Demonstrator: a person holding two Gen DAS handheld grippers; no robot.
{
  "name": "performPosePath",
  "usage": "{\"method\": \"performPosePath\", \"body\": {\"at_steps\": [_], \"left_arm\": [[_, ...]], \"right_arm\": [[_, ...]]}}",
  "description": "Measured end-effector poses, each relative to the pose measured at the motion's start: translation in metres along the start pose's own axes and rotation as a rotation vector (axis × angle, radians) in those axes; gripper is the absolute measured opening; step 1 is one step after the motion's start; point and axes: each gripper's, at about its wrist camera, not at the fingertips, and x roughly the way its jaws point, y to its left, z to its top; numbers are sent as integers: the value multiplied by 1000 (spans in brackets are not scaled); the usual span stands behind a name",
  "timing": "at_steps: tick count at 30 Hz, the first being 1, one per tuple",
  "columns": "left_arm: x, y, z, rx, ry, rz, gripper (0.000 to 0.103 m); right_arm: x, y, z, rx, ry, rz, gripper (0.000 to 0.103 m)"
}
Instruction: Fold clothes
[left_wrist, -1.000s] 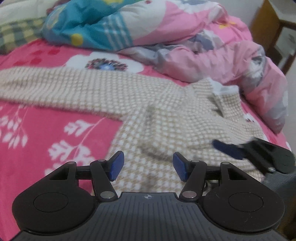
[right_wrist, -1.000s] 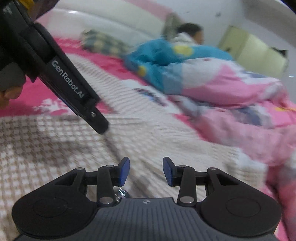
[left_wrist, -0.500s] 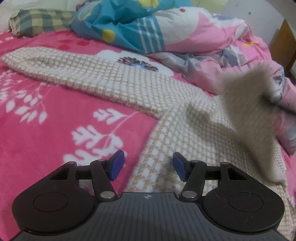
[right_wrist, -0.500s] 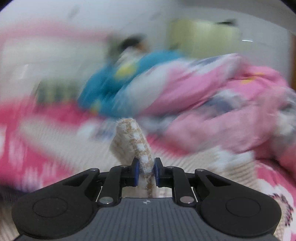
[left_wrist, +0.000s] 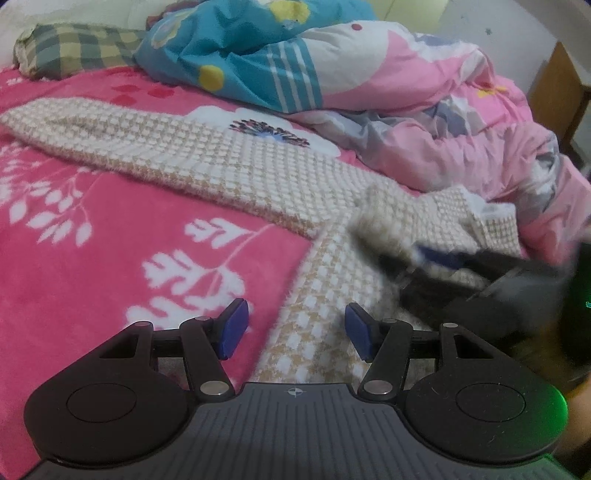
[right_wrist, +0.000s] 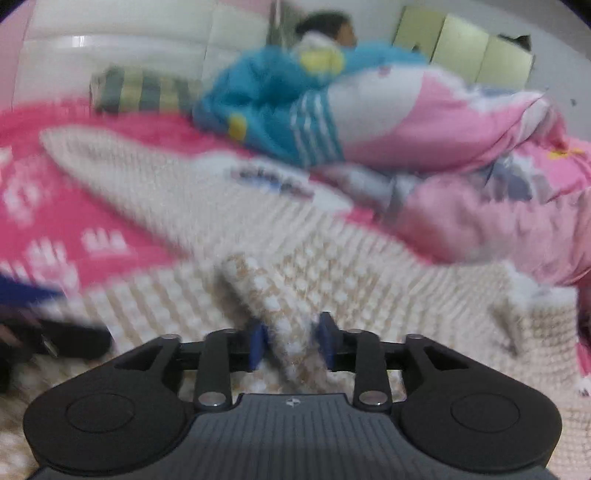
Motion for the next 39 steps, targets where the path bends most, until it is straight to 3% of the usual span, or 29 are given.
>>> {"method": "performPosePath", "body": {"at_steps": [2, 6, 8, 10, 13, 17, 21, 24, 27, 32, 35, 39], "left_arm": [[-1, 0, 1, -4, 3, 2, 58], [-7, -2, 5, -2, 1, 13, 58], [-11, -3, 7, 2, 1, 23, 58], [-14, -4, 9, 7, 1, 32, 58], [-26, -1, 15, 1, 5, 34, 58], [-59, 16, 32, -47, -23, 25, 58], [-84, 51, 63, -138, -78, 83, 60], [-82, 87, 84, -238, -118, 190, 65], [-55, 133, 98, -367, -134, 270, 66], [-8, 190, 117, -546, -138, 315, 65], [15, 207, 125, -591, -155, 331, 63], [28, 211, 132, -618, -194, 419, 31]], "right_arm": [[-27, -15, 10, 66, -66, 23, 48], [-95, -80, 8, 278, -138, 10, 44], [-115, -121, -4, 393, -132, -57, 41], [-117, -157, -16, 504, -99, -108, 27], [-107, -184, -30, 638, -42, -83, 24], [-64, -151, -17, 575, 7, 61, 24], [-7, -110, -10, 521, 71, 186, 24], [24, -84, -27, 466, 143, 150, 23], [27, -78, -41, 471, 101, 153, 22], [24, -81, -43, 475, 93, 154, 22], [23, -82, -45, 483, 85, 158, 22], [23, -85, -47, 493, 75, 163, 22]]}}
